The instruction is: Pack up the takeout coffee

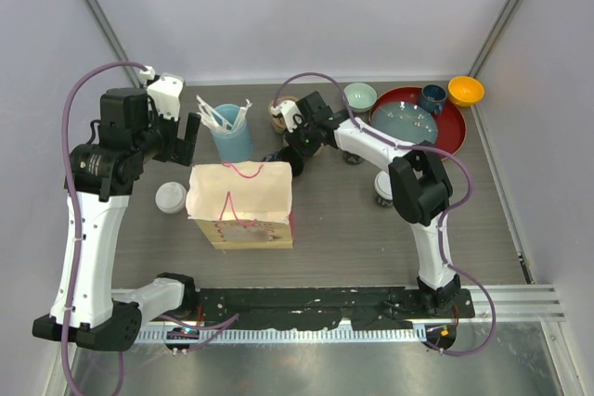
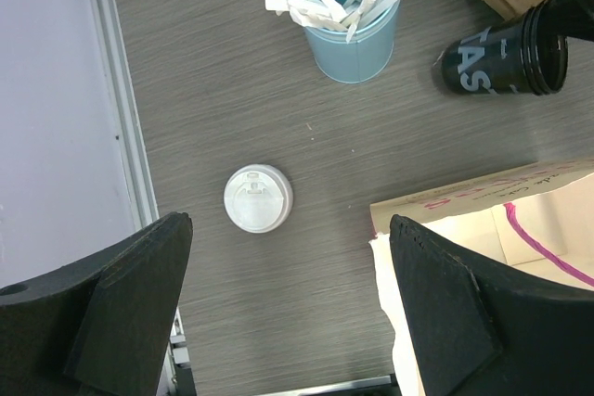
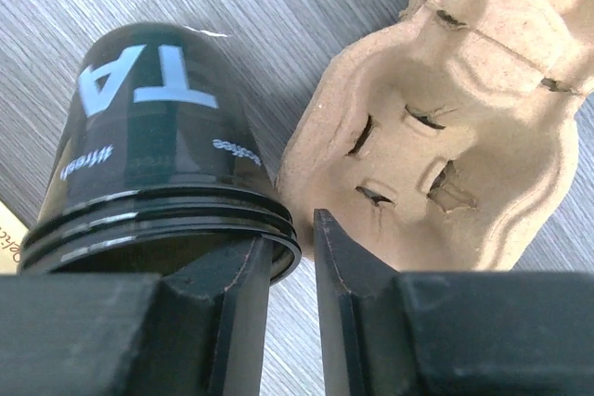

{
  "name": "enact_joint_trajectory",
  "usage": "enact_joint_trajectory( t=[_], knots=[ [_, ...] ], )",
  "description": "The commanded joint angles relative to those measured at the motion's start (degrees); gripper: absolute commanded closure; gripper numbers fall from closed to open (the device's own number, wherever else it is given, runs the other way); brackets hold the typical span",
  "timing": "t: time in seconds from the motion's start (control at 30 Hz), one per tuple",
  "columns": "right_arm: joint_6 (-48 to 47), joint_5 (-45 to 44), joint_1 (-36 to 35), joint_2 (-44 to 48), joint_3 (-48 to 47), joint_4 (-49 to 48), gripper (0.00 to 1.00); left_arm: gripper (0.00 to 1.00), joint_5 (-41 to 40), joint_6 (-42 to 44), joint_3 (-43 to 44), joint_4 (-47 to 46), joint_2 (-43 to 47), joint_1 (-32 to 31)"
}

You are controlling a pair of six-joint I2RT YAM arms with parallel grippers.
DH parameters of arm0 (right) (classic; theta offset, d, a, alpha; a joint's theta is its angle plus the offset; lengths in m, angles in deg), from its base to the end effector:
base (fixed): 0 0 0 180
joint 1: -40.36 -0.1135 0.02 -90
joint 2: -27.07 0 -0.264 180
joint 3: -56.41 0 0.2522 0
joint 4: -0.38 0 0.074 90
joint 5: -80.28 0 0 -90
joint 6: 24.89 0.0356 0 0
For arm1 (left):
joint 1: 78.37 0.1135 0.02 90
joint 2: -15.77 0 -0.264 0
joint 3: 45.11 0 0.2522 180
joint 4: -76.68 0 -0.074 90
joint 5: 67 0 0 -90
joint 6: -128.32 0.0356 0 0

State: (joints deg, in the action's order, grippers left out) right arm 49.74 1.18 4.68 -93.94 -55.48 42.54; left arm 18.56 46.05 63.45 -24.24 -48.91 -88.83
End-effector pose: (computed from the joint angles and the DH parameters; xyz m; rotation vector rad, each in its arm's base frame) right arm 0.3804 0.2815 0.2148 -1.1445 2.2038 0.3868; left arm 0.1759 -0.0297 0.4638 0.3018 2.1627 0.0577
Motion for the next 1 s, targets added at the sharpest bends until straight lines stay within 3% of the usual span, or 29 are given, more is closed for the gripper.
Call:
enact_joint_trajectory(
  t=[0.0, 0.3, 0.43, 0.53, 0.77, 0.97],
  knots=[
    [0.08, 1.32, 1.14, 3.24, 0.22, -0.19, 0.74, 0.09, 1.02, 0.53, 1.26, -2.21, 0.0, 0.26],
    [1.4, 0.45, -0.44, 4.11, -3.21, 0.16, 0.73, 0.09, 1.2, 0.45, 1.7, -2.04, -0.09, 0.26],
    [2.1, 0.44, -1.23, 2.98, -4.96, -0.28, 0.58, 0.09, 1.28, 0.36, 1.88, -2.13, -0.18, 0.26],
    [1.23, -1.05, -2.9, 1.57, -6.81, -0.37, 0.54, 0.09, 1.28, 0.45, 2.14, -2.13, -0.18, 0.26],
    [1.31, -2.99, -5.27, -1.33, -11.65, -0.89, 0.51, 0.09, 1.37, 0.62, 2.49, -1.69, 0.0, 0.26],
    [-1.41, 1.23, -6.07, -4.93, -13.84, 2.43, 0.51, 0.09, 1.2, 1.06, 2.49, -1.51, 0.44, 0.26]
  ],
)
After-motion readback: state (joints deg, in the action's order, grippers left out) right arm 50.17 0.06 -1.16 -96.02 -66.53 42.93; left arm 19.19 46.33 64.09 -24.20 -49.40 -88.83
